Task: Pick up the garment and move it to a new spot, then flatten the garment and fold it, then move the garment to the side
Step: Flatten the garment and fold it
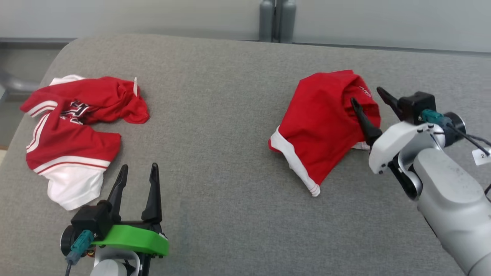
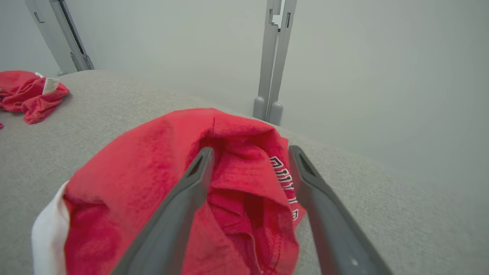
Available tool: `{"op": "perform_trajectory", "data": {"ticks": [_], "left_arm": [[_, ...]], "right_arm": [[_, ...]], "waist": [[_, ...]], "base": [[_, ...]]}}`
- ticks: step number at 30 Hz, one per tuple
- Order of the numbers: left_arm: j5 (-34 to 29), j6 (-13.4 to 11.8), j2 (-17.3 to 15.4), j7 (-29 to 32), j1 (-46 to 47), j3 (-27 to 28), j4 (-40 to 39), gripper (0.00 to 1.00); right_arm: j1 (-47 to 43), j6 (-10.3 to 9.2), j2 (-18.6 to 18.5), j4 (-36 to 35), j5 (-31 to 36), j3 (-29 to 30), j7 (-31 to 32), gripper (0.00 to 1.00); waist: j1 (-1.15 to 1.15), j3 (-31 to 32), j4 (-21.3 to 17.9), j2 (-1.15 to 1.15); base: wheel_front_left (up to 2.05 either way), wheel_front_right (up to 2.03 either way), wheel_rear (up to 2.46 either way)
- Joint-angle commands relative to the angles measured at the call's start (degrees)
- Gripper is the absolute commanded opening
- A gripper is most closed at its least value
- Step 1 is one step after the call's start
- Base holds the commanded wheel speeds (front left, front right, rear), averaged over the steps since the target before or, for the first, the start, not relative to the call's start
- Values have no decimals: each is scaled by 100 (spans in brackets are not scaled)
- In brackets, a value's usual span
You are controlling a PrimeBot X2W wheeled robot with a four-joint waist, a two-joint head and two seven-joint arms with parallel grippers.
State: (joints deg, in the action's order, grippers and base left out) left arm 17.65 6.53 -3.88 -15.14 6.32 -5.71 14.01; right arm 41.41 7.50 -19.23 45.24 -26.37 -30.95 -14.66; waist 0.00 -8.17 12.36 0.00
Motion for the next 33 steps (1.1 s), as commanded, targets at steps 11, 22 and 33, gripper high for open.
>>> {"op": "perform_trajectory", "data": {"ticks": [11, 22, 33], "left_arm": [[21, -44, -119, 62, -247, -95, 31, 100], [108, -69, -80, 86, -241, -223, 15, 100], [228, -93, -18, 39, -70, -287, 162, 100]], "right_arm": [[-1428, -1, -19, -864, -201, 260, 83, 100], [-1891, -2, 327, -1240, 39, -237, 961, 100], [-1590, -2, 401, -622, 315, -483, 1791, 84]], "waist": [[0, 695, -354, 0], [0, 669, 177, 0], [0, 503, 612, 0]], "base": [[0, 0, 0], [0, 0, 0], [0, 0, 0]]}}
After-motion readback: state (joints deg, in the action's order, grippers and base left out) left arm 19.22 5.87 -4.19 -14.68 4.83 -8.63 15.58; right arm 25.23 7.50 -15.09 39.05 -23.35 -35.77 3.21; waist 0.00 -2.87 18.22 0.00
